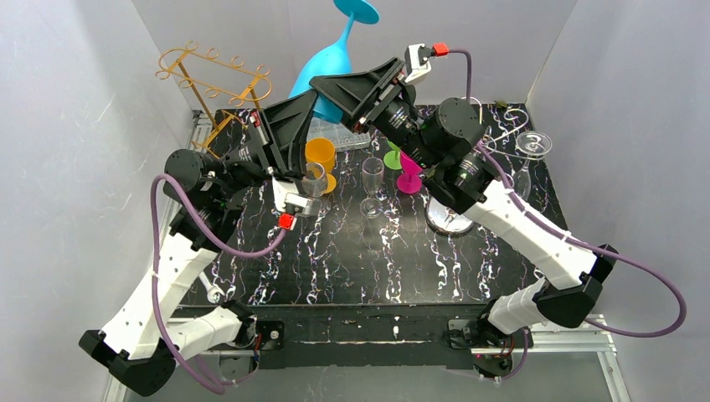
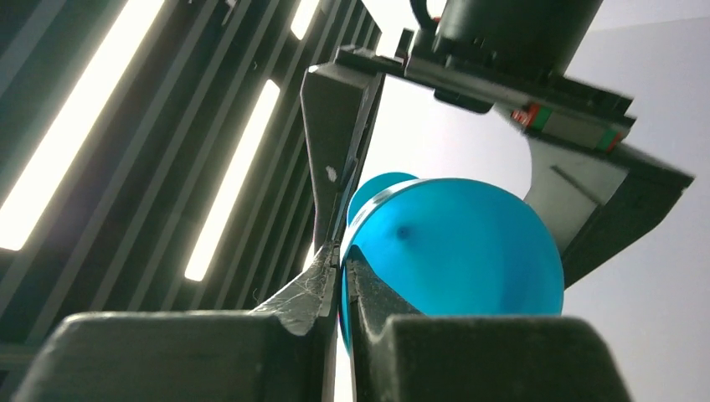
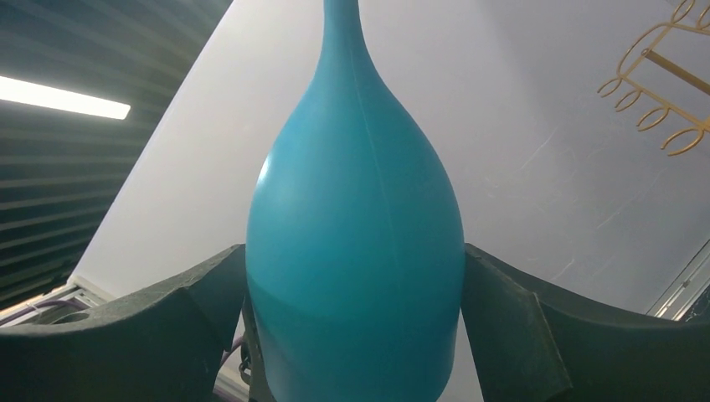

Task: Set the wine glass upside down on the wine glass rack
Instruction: Adjust the wine glass.

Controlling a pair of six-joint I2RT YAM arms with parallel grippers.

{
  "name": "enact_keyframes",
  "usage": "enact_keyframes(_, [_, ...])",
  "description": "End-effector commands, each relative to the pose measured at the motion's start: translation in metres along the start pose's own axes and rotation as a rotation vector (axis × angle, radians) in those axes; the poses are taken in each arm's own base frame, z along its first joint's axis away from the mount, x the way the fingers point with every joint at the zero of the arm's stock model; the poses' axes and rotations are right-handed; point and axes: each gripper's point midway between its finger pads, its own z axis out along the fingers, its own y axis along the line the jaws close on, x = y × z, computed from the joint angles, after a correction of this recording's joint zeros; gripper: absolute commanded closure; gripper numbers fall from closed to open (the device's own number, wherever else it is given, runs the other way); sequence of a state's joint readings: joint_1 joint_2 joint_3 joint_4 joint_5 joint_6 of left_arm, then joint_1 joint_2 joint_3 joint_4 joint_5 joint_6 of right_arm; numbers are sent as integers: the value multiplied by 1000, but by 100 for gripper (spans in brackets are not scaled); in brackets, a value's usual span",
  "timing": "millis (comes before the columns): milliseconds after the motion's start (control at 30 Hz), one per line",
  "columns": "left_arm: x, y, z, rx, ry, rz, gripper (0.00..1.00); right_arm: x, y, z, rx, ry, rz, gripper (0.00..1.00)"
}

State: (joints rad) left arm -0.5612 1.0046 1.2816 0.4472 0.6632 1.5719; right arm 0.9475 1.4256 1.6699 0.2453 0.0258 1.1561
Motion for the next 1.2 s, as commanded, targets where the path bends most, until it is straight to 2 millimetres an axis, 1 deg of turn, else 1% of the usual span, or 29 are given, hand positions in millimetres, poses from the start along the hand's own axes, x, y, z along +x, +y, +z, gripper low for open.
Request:
enact_keyframes(0, [-12, -3, 2, -2, -48, -12, 100, -5, 32, 4, -116, -37, 8, 2])
enact_keyframes(67, [-13, -4, 1, -1, -51, -14, 100, -2, 34, 6, -123, -31, 4, 2])
enact_keyframes(100, [-14, -4, 1, -1, -54, -14, 100, -1, 35, 7, -129, -29, 3, 7])
enact_keyframes(167, [-15, -6, 1, 3, -54, -9, 100, 3, 38, 8, -154, -20, -9, 24])
enact_keyframes(233, [-10, -4, 1, -1, -34, -9, 99, 6, 38, 8, -150, -7, -18, 43])
enact_keyframes(267, [-8, -3, 1, -4, -23, -20, 88, 7, 37, 7, -143, -3, -29, 48])
enact_keyframes(333, [-4, -5, 0, -2, 3, -43, 47, 6, 32, 2, -107, -2, -71, 51])
enact_keyframes(367, [-1, -6, -1, -1, 18, -62, 21, 5, 26, -2, -69, 2, -108, 51])
enact_keyframes(400, [0, -8, -2, 0, 32, -80, 6, 3, 24, -7, -44, 2, -150, 51])
enact_keyframes(433, [2, -9, -5, -1, 48, -103, 2, 1, 18, -14, -1, 6, -215, 51])
enact_keyframes(467, [4, -8, -7, -6, 67, -136, 2, -1, 10, -22, 49, 9, -276, 51])
enact_keyframes(533, [6, -2, -13, -24, 98, -218, 2, -11, 0, -49, 120, -14, -378, 50])
enact_keyframes(567, [8, -1, -15, -25, 115, -249, 2, -13, -17, -62, 178, -17, -429, 50])
enact_keyframes(600, [8, -2, -18, -18, 126, -272, 2, -15, -30, -78, 235, -14, -471, 50])
enact_keyframes(667, [7, -8, -23, -5, 146, -317, 2, -22, -45, -105, 315, -12, -564, 51])
enact_keyframes(700, [6, -9, -25, -3, 150, -331, 2, -24, -52, -114, 349, -7, -591, 51])
enact_keyframes(767, [1, -21, -32, 18, 153, -369, 2, -28, -64, -141, 409, 6, -650, 53])
enact_keyframes(867, [-11, -41, -41, 66, 146, -421, 2, -34, -81, -172, 494, 10, -718, 55])
enact_keyframes(1000, [-29, -70, -55, 161, 133, -525, 2, -47, -97, -209, 597, -12, -791, 55])
enact_keyframes(1067, [-38, -82, -61, 201, 125, -579, 2, -54, -103, -229, 648, -21, -823, 56])
enact_keyframes(1167, [-48, -101, -70, 257, 126, -636, 2, -63, -118, -265, 741, -54, -853, 56])
